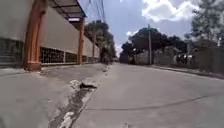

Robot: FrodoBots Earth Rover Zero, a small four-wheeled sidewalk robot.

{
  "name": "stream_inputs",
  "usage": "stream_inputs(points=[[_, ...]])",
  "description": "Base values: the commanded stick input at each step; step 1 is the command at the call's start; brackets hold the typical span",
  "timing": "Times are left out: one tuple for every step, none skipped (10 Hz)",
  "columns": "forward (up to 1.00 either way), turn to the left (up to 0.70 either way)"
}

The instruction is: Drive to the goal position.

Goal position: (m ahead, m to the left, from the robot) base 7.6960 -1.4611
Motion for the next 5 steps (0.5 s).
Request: stream_inputs(points=[[1.0, 0.0], [1.0, 0.0], [1.0, 0.0], [1.0, -0.2], [1.0, -0.28]])
